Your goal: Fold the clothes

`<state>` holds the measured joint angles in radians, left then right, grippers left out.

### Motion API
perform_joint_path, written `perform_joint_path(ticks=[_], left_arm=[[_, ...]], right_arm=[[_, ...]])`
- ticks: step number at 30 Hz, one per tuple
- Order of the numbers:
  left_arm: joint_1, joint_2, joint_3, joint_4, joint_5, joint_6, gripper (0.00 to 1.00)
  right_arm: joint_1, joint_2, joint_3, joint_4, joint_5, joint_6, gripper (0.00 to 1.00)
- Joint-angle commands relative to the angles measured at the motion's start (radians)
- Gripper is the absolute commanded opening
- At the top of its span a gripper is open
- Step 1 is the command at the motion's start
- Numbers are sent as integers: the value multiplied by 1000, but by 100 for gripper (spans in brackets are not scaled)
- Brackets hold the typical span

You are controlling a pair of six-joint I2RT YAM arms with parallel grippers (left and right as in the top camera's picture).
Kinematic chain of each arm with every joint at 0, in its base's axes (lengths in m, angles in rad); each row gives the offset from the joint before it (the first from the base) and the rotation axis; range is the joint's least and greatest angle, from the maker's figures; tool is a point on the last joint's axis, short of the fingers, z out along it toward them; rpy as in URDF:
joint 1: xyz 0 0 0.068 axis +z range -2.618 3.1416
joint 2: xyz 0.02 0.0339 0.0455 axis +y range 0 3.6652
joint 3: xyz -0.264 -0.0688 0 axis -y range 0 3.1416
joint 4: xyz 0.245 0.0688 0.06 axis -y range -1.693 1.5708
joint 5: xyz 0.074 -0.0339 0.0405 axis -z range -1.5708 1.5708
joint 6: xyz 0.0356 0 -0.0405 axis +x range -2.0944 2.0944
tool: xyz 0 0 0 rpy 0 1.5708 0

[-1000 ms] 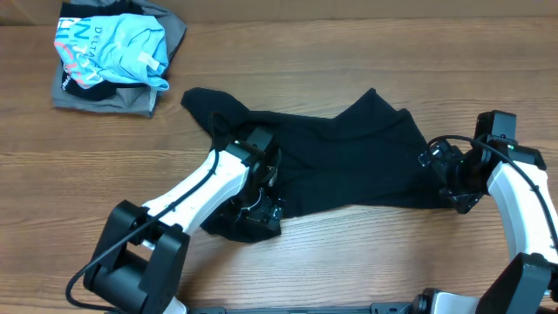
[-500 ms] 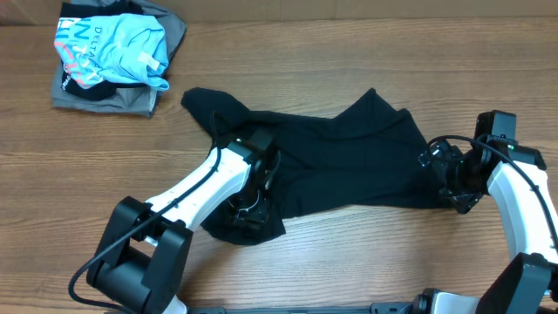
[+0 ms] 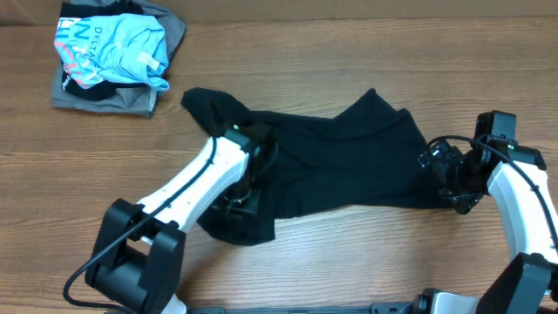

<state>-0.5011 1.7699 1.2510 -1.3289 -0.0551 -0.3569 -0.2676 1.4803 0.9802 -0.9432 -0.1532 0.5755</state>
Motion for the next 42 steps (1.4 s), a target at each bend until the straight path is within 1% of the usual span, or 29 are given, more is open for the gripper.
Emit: perform_joint_path(ticks=[1,5,13,14,15,16,17,20,26,27,28,29,30,31,33,34,35,36,37,38,39,40,42], left_arm=[[61,6,108,-21,-113,-67,4],[132,6,179,13,-113,-55,4],[240,9,193,231,-119,95,5],[249,9,193,261,-128,99,12],[257,9,193,279,-132,99,41],[263,9,193,289,-132,99,87],[267,9,194,290,-132,99,100],[272,6,198,248,-132,84,100],[271,-5,281,63,-127,8,100],[267,-9,298,29,-111,-2,100],[260,-17,312,-8,-66,-6,100],[254,-25,314,-27,-18,-5,96],[244,-32,313,-47,30,-3,91],[232,-35,311,-64,69,2,82],[200,-37,304,-95,113,13,72],[162,-37,290,-101,128,13,56],[136,-37,276,-94,135,13,43],[113,-37,262,-82,135,13,29],[87,-37,240,-63,135,12,18],[67,-37,218,-43,135,8,13],[47,-37,188,-18,134,-9,11],[23,-36,128,38,135,-52,5],[20,-36,72,91,137,-78,4]], right_arm=[[-3,-3,21,2,-5,-8,100],[-3,-3,21,-2,-5,-8,100],[-3,-3,21,-6,-5,-8,100],[-3,-3,21,-6,-5,-8,100],[-3,-3,21,-8,-5,-8,100],[-3,-3,21,-10,-5,-8,100],[-3,-3,21,-14,-5,-8,100],[-3,-3,21,-25,-6,-21,100],[-2,-2,20,-37,-5,-53,100],[-2,-2,18,-42,-5,-53,99],[-2,-2,13,-43,-6,-53,94],[-2,-2,6,-44,-6,-53,87],[-2,-2,-3,-43,-6,-53,78],[-2,-2,-13,-43,-6,-53,67],[-2,2,-31,-42,-5,-53,52],[-2,5,-52,-30,-5,-53,35],[-2,5,-68,-13,-6,-53,28],[-2,5,-79,0,-6,-53,22],[-2,5,-88,11,-6,-53,15],[-2,7,-95,19,-6,-53,11],[-2,9,-97,23,-7,-52,8],[-2,13,-97,27,-10,-53,6],[-2,16,-97,34,-10,-52,4]])
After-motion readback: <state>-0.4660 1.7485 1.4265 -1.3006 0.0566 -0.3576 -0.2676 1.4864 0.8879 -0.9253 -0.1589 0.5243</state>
